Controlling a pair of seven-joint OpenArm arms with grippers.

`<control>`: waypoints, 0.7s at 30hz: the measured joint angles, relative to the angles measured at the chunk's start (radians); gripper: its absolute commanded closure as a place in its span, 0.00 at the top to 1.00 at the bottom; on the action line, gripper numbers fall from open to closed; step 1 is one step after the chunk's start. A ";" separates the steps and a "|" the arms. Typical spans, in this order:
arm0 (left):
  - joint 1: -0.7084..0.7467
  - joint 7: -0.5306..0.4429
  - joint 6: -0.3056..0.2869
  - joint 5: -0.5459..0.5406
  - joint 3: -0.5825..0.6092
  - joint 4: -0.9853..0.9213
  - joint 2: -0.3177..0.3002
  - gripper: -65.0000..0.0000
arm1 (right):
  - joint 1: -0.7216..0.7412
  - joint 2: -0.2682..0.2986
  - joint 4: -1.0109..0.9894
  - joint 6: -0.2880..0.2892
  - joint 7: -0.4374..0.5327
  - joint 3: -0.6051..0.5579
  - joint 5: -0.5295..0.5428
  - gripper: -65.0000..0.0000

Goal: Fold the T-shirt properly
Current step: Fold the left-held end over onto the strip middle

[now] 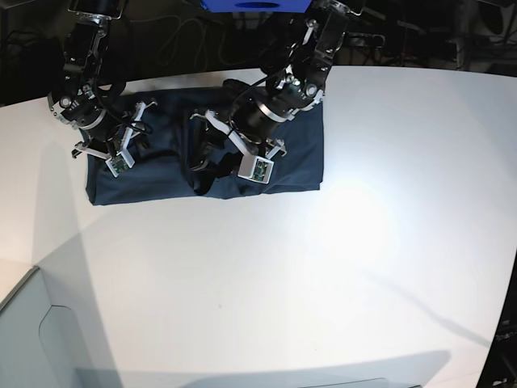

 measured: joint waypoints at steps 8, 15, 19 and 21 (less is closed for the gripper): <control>0.051 -0.007 0.006 0.002 -0.090 0.042 -0.055 0.48 | 0.003 0.000 0.028 0.000 0.000 0.003 -0.003 0.38; 0.116 0.001 -0.009 -0.002 -0.192 0.077 -0.076 0.48 | -0.003 0.000 0.195 0.000 -0.002 0.016 0.006 0.46; 0.146 -0.001 -0.010 -0.003 -0.294 0.121 -0.078 0.48 | -0.008 -0.006 0.215 0.000 -0.002 0.073 0.002 0.65; 0.158 -0.006 -0.009 -0.056 -0.344 0.130 -0.078 0.48 | -0.010 -0.014 0.193 0.000 -0.001 0.110 0.001 0.76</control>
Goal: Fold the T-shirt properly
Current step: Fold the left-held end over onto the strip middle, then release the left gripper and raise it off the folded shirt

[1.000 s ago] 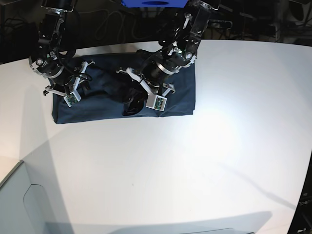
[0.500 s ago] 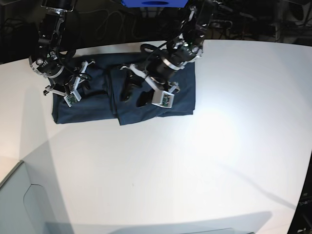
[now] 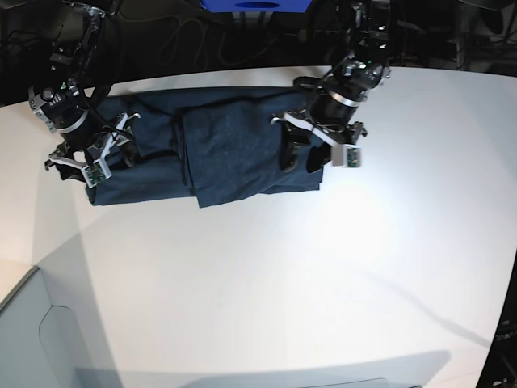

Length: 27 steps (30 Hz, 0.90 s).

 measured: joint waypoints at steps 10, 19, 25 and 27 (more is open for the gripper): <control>0.011 -0.003 -0.003 -0.290 -0.192 -0.065 -0.109 0.48 | 0.068 -0.005 -0.216 0.000 0.000 0.111 0.008 0.89; 0.019 0.002 -0.003 -0.314 -0.212 -0.146 -0.130 0.48 | 0.126 0.000 -0.386 -0.002 0.025 0.158 0.027 0.87; 0.015 0.002 -0.003 -0.314 -0.212 -0.201 -0.122 0.48 | 0.126 -0.024 -0.387 -0.004 0.044 0.156 0.023 0.70; 0.012 0.003 -0.003 -0.314 -0.206 -0.216 -0.119 0.48 | 0.126 -0.035 -0.386 -0.004 0.047 0.151 0.026 0.60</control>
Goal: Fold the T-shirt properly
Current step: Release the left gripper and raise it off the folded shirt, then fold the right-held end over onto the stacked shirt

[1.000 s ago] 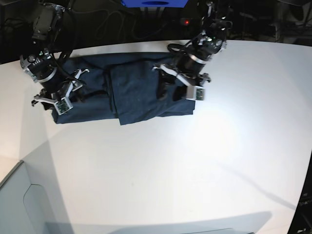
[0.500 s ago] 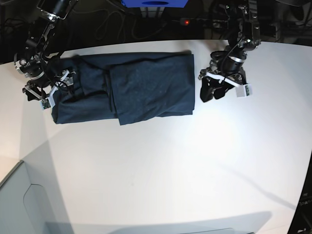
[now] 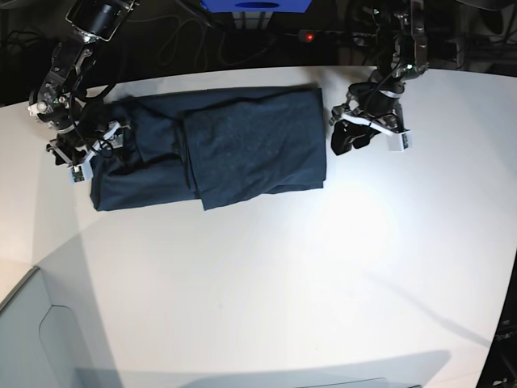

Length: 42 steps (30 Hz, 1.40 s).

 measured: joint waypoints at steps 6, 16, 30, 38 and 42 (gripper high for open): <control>-0.021 -0.007 0.000 0.000 0.001 -0.022 0.000 0.48 | -0.002 -0.037 0.000 0.000 0.014 -0.001 0.008 0.15; -0.023 -0.007 0.000 0.001 0.001 -0.026 -0.006 0.48 | -0.018 -0.055 0.141 0.004 -0.054 -0.006 -0.023 0.00; -0.044 0.005 0.001 0.005 0.018 -0.026 -0.003 0.48 | -0.121 -0.053 0.488 0.003 -0.053 -0.380 -0.037 0.00; -0.050 0.007 0.001 0.004 0.069 -0.026 -0.011 0.48 | -0.169 -0.035 0.575 0.003 -0.051 -0.696 -0.042 0.00; -0.044 0.007 0.001 0.003 0.067 -0.026 -0.010 0.48 | -0.166 -0.026 0.553 0.004 -0.050 -0.879 -0.176 0.00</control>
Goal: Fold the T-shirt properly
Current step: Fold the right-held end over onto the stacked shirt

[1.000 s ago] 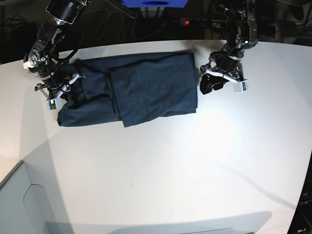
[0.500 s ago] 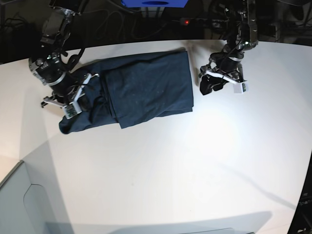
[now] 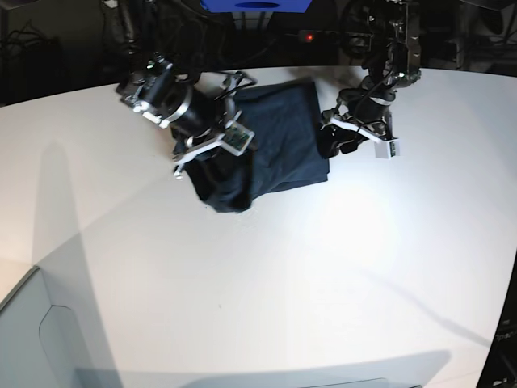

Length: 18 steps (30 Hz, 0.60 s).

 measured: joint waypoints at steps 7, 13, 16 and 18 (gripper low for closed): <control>0.013 -0.004 0.007 0.000 -0.006 0.000 -0.003 0.48 | 0.015 -0.056 -0.106 0.000 0.005 -0.109 -0.059 0.00; 0.016 -0.007 0.007 0.000 -0.002 0.000 -0.001 0.48 | 0.056 -0.108 -0.177 0.000 0.000 -0.110 -0.061 0.00; 0.017 -0.008 0.007 0.000 -0.001 0.000 0.000 0.48 | 0.056 -0.139 -0.179 0.000 0.002 -0.111 -0.060 0.00; 0.019 -0.008 0.007 -0.003 -0.004 0.001 -0.001 0.48 | 0.067 -0.150 -0.196 0.000 0.005 -0.111 -0.056 0.00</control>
